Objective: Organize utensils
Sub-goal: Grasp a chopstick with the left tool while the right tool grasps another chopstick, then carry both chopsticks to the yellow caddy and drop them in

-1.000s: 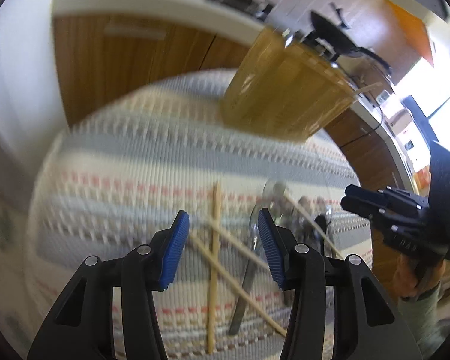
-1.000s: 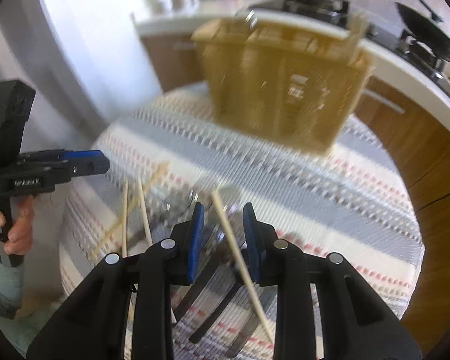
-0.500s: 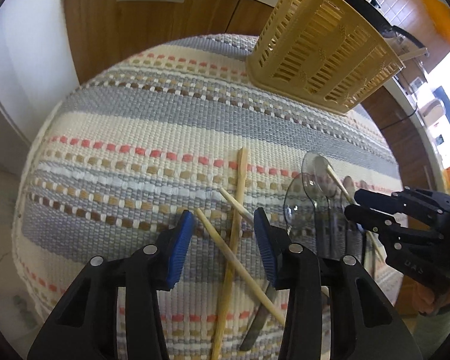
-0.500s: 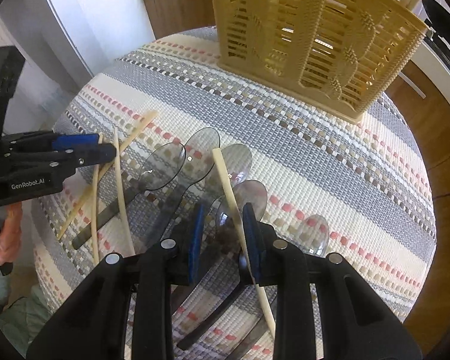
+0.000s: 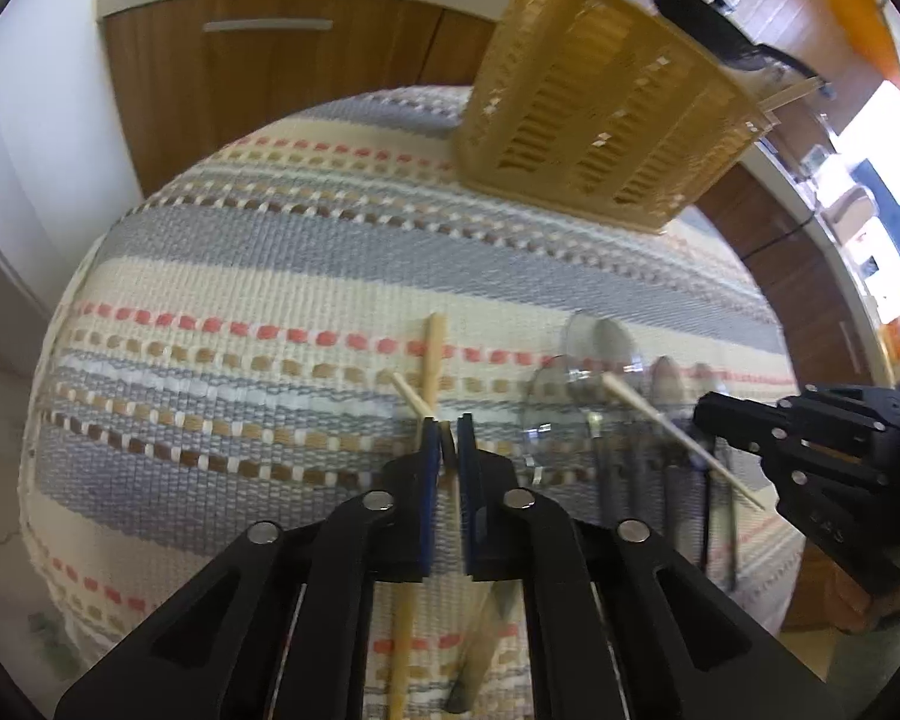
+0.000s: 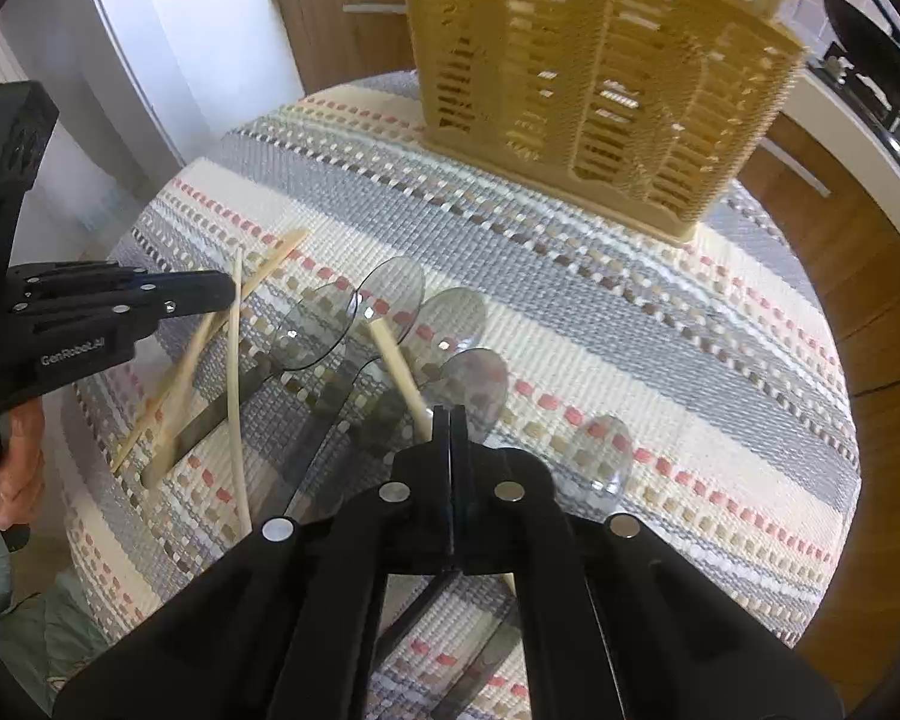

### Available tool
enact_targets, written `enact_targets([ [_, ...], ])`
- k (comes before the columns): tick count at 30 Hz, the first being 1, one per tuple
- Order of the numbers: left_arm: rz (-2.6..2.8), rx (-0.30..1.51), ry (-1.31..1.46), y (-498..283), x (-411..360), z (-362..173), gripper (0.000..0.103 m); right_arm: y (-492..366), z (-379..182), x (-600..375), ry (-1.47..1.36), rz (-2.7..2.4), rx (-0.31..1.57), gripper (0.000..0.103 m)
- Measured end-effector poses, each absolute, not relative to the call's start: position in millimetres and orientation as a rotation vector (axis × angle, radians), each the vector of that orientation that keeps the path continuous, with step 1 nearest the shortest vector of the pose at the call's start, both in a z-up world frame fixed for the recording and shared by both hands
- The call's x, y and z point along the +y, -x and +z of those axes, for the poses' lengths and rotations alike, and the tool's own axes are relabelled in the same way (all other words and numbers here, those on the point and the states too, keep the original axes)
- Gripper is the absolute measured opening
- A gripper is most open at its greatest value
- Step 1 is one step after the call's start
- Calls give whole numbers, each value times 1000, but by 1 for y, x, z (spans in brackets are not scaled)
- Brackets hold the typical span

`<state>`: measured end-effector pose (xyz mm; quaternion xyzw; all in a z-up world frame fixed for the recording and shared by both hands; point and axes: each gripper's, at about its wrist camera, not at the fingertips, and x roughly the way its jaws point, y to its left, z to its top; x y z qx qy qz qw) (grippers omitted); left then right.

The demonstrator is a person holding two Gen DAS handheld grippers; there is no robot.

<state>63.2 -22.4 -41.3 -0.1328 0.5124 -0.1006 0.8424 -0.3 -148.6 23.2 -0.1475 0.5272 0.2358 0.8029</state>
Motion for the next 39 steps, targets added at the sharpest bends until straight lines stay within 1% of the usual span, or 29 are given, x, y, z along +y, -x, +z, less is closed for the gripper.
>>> enact_targets([
  [6, -277, 1044, 264, -64, -11, -20, 3, 1, 40, -168, 257, 537, 1101, 0],
  [8, -275, 1047, 249, -66, -3, -17, 3, 3, 42, -169, 235, 601, 1117, 1],
  [9, -268, 1049, 241, -67, 0, -17, 3, 4, 42, -166, 234, 636, 1133, 3],
  [11, -251, 1058, 233, -69, 9, -20, 3, 6, 39, -156, 267, 665, 1146, 9],
  [12, -245, 1063, 233, -71, 12, -22, 3, 8, 37, -149, 302, 677, 1147, 16],
  [13, -239, 1069, 235, -72, 17, -24, 3, 9, 35, -143, 320, 688, 1152, 25],
  [14, -236, 1073, 236, -72, 20, -26, 3, 9, 32, -139, 335, 704, 1161, 31],
  [15, -233, 1081, 236, -73, 23, -28, 3, 12, 31, -135, 343, 713, 1163, 41],
  [16, -231, 1086, 234, -74, 25, -31, 3, 14, 30, -129, 356, 722, 1162, 42],
  [20, -230, 1109, 230, -77, 33, -42, 4, 19, 29, -111, 337, 783, 1200, 42],
  [23, -247, 1123, 220, -82, 31, -48, 4, 18, 20, -95, 308, 796, 1277, 40],
  [24, -255, 1128, 215, -83, 30, -49, 4, 19, 17, -88, 302, 808, 1300, 36],
  [26, -268, 1136, 192, -85, 26, -51, 4, 20, 10, -79, 322, 800, 1328, 32],
  [28, -277, 1142, 168, -87, 22, -52, 5, 23, 3, -70, 360, 772, 1342, 19],
  [29, -284, 1145, 158, -88, 20, -52, 5, 23, 0, -67, 373, 762, 1353, 16],
  [30, -293, 1151, 140, -88, 19, -53, 5, 24, -3, -65, 380, 758, 1362, 7],
  [31, -294, 1152, 129, -89, 18, -53, 5, 25, -6, -63, 397, 746, 1363, 5],
  [32, -298, 1148, 114, -88, 18, -53, 7, 27, -5, -62, 410, 739, 1351, 5],
  [33, -303, 1146, 110, -87, 18, -53, 15, 27, -5, -60, 408, 739, 1352, 5],
  [35, -306, 1145, 114, -84, 21, -51, 24, 28, -2, -63, 374, 746, 1349, 4],
  [39, -341, 1188, 133, -75, 24, -54, 25, 27, 10, -75, 326, 765, 1320, 4],
])
